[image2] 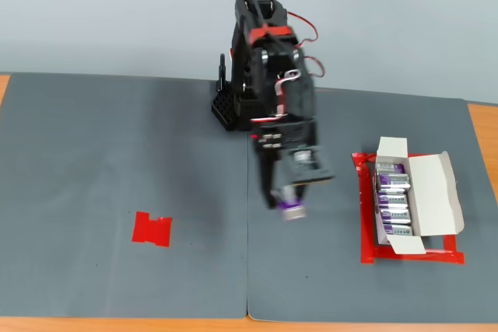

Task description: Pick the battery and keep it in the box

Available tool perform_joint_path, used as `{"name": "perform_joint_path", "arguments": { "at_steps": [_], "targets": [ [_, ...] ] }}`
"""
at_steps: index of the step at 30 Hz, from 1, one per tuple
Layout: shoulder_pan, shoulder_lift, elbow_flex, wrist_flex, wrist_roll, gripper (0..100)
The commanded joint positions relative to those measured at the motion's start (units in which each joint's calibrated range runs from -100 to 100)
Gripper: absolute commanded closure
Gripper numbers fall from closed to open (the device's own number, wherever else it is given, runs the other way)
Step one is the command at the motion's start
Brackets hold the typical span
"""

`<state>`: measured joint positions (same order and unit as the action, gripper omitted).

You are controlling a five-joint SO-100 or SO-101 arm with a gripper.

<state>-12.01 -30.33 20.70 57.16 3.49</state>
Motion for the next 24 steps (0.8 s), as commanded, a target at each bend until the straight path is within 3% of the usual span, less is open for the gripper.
{"name": "perform_joint_path", "arguments": {
  "at_steps": [1, 14, 24],
  "targets": [
    [-6.75, -2.27, -3.47, 0.14, -0.18, 98],
    [-25.62, -1.08, -3.47, 0.05, -0.18, 98],
    [-31.22, 9.43, -7.72, 0.05, 0.23, 98]
  ]
}}
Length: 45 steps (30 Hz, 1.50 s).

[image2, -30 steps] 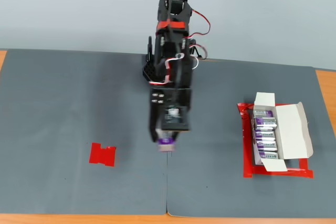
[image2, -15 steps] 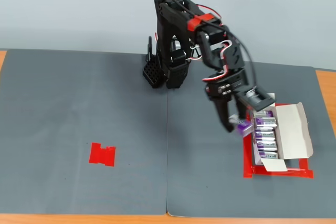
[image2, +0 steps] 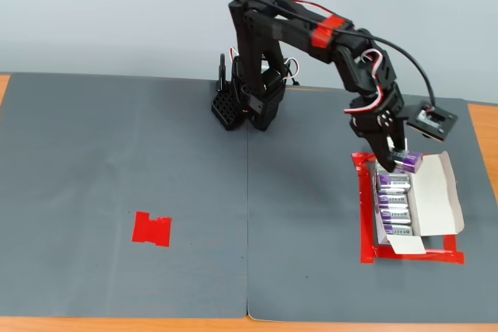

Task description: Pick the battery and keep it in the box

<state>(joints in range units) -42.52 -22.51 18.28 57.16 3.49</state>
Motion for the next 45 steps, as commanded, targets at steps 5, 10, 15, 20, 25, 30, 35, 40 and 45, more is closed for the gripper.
{"name": "perform_joint_path", "arguments": {
  "at_steps": [5, 10, 15, 20, 25, 30, 35, 40, 45],
  "targets": [
    [-2.13, 10.18, -13.53, 0.05, 0.6, 98],
    [-3.32, 17.56, -18.32, -0.04, 4.4, 98],
    [-3.25, 22.56, -20.04, -0.64, 7.42, 98],
    [-2.65, 26.37, -20.76, -0.73, 10.18, 98],
    [-2.57, 29.17, -20.94, -0.73, 10.39, 98],
    [-2.65, 32.31, -21.03, -0.82, 10.39, 98],
    [-2.65, 33.15, -21.03, -0.82, 10.34, 98],
    [-2.65, 33.07, -21.03, -0.82, 9.97, 97],
    [-2.72, 33.07, -21.03, -0.82, 9.82, 87]
  ]
}}
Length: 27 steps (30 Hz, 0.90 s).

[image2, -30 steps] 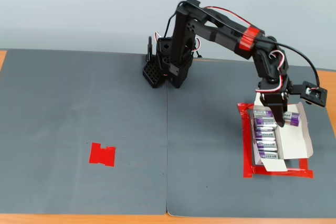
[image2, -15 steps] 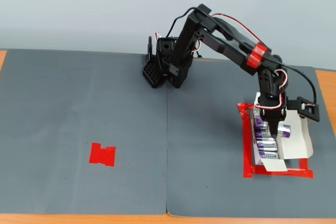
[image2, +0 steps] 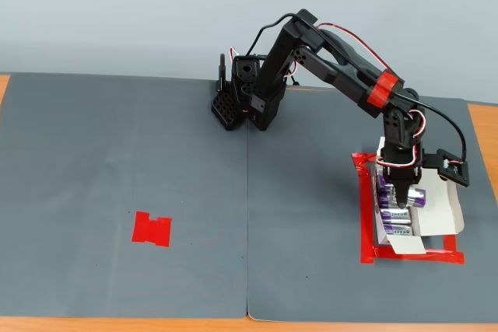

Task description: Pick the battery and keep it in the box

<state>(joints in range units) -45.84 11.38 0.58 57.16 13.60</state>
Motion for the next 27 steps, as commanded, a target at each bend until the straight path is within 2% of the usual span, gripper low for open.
{"name": "perform_joint_path", "arguments": {
  "at_steps": [1, 4, 8, 14, 20, 27],
  "targets": [
    [0.59, -0.83, -3.34, -0.82, -0.29, 83],
    [0.59, -0.74, -3.34, -0.82, -0.24, 75],
    [0.44, -0.66, -3.25, -0.82, -0.19, 76],
    [0.44, -1.08, -2.98, -0.82, -0.24, 81],
    [1.41, -3.03, -3.16, -0.04, -0.19, 98],
    [5.66, -12.53, -1.99, 0.14, -0.24, 98]
  ]
}}
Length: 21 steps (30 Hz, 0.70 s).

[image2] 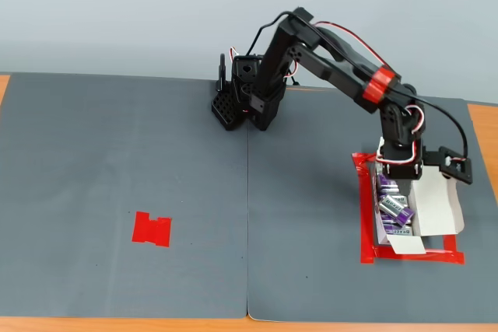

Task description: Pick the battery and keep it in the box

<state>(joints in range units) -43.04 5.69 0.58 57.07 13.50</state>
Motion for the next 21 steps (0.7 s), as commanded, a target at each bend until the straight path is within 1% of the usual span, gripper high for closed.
{"name": "perform_joint_path", "arguments": {
  "at_steps": [1, 8, 15, 21],
  "targets": [
    [3.98, -8.79, -0.99, 0.22, -0.14, 98],
    [14.58, -26.34, 13.03, 0.14, -0.14, 98],
    [30.17, -46.26, 27.5, -0.21, -0.19, 98],
    [42.25, -58.13, 36.73, -0.64, -0.19, 98]
  ]
}}
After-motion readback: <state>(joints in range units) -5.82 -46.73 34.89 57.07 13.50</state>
